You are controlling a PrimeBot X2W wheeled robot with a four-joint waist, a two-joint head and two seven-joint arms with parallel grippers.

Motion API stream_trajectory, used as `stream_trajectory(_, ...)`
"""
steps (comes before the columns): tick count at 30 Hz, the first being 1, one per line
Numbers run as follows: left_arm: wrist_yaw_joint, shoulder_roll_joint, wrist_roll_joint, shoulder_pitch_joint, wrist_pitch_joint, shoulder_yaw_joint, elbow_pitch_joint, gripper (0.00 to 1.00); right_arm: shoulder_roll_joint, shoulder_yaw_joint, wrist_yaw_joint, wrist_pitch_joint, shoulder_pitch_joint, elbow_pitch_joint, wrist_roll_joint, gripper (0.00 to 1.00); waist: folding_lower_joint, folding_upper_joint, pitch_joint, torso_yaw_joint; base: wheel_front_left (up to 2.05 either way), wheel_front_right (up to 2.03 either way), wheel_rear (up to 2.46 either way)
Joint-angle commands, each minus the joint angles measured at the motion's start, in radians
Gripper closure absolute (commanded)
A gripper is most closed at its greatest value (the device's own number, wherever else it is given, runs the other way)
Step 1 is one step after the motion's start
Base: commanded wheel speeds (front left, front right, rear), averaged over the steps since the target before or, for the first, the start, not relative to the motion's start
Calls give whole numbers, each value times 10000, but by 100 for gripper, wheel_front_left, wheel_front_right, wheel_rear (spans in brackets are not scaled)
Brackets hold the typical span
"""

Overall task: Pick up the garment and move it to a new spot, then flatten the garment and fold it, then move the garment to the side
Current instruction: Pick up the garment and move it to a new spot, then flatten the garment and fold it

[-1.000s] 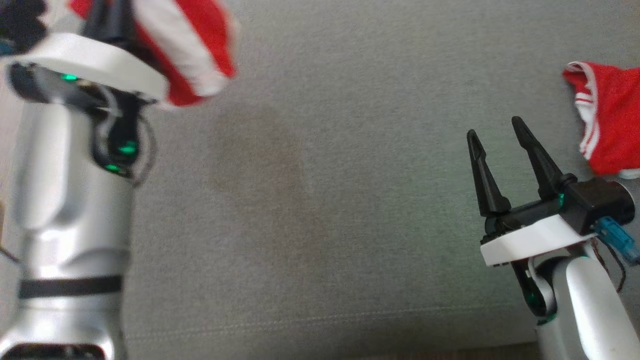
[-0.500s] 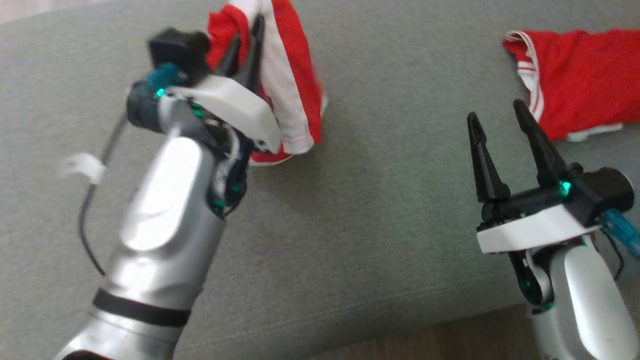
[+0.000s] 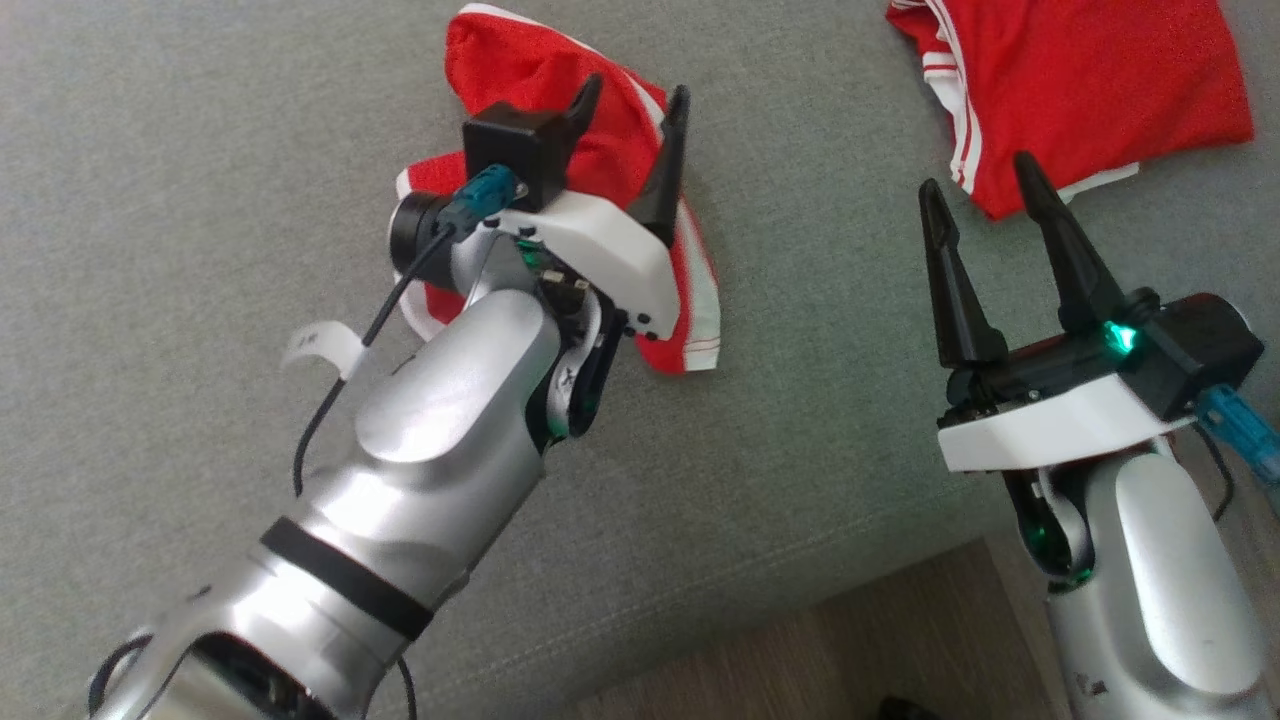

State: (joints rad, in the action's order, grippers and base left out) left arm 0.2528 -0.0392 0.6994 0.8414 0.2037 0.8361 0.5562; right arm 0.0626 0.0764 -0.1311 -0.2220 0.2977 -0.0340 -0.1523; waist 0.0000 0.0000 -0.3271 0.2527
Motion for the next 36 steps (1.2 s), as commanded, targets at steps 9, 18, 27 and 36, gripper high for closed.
stream_trajectory(9, 458, -243, -77, 778, 572, -512, -217, 0, -117, 91, 4, -138, -127, 204, 97, 0, 0, 0, 665, -1062, 0, 0, 0)
stream_trajectory(18, 393, -1537, -1819, -2699, 578, -2595, -2763, 0, 114, 389, 4, 135, -863, 189, 420, 0, 0, 0, 1370, -2312, 0, 0, 0)
stream_trajectory(27, 100, -1108, -2817, -5839, 579, -4206, -4621, 0, 153, 24, 4, 336, -1544, 2, 340, 0, 0, 0, 1775, -3170, 0, 0, 0)
stream_trajectory(36, -901, -266, -3899, -6683, 580, -4924, -4949, 0, 55, 471, 4, 742, -1471, -148, 191, 0, 0, 0, 1558, -3994, 0, 0, 0)
